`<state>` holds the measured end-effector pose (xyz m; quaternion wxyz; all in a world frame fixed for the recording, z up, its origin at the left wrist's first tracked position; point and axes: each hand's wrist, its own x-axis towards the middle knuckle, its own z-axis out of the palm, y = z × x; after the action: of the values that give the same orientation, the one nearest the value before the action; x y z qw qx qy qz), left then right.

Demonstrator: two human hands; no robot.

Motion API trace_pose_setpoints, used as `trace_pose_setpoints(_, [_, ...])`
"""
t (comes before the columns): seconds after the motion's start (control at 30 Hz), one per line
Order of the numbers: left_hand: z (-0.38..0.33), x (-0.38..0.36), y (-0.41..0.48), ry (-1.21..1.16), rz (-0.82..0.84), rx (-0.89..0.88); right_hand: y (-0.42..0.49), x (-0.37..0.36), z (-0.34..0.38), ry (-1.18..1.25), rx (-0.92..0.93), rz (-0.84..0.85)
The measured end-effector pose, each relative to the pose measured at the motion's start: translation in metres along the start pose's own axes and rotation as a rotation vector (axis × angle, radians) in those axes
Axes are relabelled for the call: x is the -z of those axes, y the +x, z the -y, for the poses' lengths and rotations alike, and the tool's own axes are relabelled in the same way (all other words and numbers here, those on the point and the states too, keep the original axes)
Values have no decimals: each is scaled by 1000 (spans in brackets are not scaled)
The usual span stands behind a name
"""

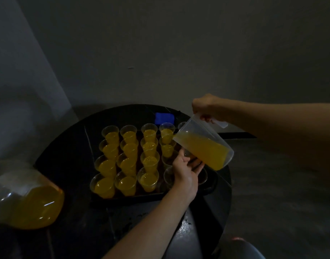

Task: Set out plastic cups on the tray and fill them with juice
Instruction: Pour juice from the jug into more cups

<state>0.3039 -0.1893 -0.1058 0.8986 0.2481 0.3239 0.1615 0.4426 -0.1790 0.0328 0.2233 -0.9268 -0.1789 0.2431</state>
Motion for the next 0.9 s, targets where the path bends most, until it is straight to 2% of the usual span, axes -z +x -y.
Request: trace_pose_setpoints(0.9, [4, 1, 4, 13, 1, -2, 3, -4, 0, -48, -7, -19])
